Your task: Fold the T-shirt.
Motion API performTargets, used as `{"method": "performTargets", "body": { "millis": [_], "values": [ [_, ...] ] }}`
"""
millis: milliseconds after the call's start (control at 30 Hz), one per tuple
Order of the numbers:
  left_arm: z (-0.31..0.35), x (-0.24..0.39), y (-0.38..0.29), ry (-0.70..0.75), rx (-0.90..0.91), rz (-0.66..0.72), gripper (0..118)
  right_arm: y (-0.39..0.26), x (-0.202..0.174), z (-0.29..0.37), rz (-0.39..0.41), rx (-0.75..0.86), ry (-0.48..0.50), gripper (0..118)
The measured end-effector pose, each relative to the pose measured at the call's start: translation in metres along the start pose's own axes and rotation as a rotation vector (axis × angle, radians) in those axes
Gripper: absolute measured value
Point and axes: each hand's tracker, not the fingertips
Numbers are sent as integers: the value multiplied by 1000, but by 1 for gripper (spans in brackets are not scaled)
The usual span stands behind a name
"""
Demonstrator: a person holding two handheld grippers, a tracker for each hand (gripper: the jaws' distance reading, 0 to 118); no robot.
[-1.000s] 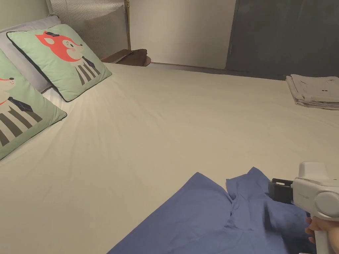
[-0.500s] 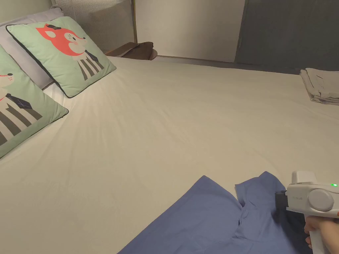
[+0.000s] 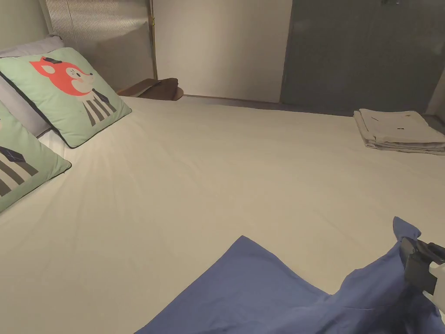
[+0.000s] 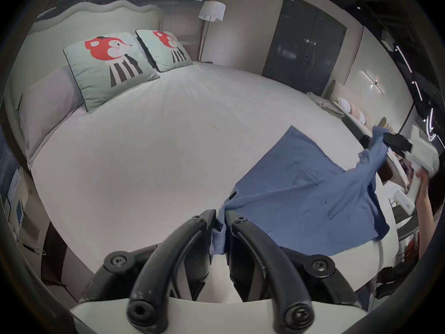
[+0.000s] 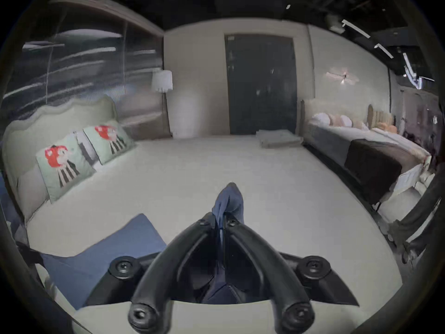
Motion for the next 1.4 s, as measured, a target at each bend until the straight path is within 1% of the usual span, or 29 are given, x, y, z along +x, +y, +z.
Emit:
{"method": "performTargets", "body": {
  "millis": [67, 100, 133, 300, 433, 533, 667, 733, 767, 867, 900, 1000, 1033, 1233, 1300, 1400],
  "values": [
    [6, 4, 3, -22, 34, 9, 6, 1, 5, 39, -25, 53, -19, 3],
    [11, 6, 4, -33, 54, 10, 6, 9, -3, 65, -37, 89, -31, 3],
    [15, 8, 5, -43, 73, 7, 6, 9, -2, 83, -49, 110, -44, 3],
    [37, 17, 9, -89, 163, 7, 6, 5, 2, 161, -94, 209, -95, 3],
    [52, 24, 15, -124, 223, -2, 6, 8, 5, 201, -133, 273, -131, 3],
    [62, 26, 26, -158, 271, 3, 6, 18, 6, 217, -122, 309, -153, 3],
    [78, 38, 53, -184, 352, -15, 6, 43, 2, 231, -106, 356, -153, 3],
    [91, 48, 75, -218, 410, -26, 6, 61, -4, 235, -94, 403, -159, 3],
    [96, 53, 86, -224, 437, -34, 6, 71, 2, 235, -91, 420, -151, 3],
    [115, 68, 124, -245, 521, -55, 6, 106, -6, 238, -67, 497, -158, 3],
    [122, 73, 139, -256, 554, -63, 6, 119, 2, 237, -71, 522, -158, 3],
    [139, 88, 175, -250, 637, -83, 6, 156, -1, 239, -67, 580, -157, 3],
    [146, 92, 187, -257, 665, -84, 6, 168, 7, 237, -64, 596, -164, 3],
    [171, 102, 254, -278, 736, -66, 6, 225, 5, 230, -56, 662, -155, 3],
    [170, 105, 275, -275, 744, -52, 6, 242, 12, 217, -57, 666, -140, 3],
    [168, 116, 297, -265, 754, -48, 6, 269, 11, 194, -49, 660, -132, 3]
  ]
}}
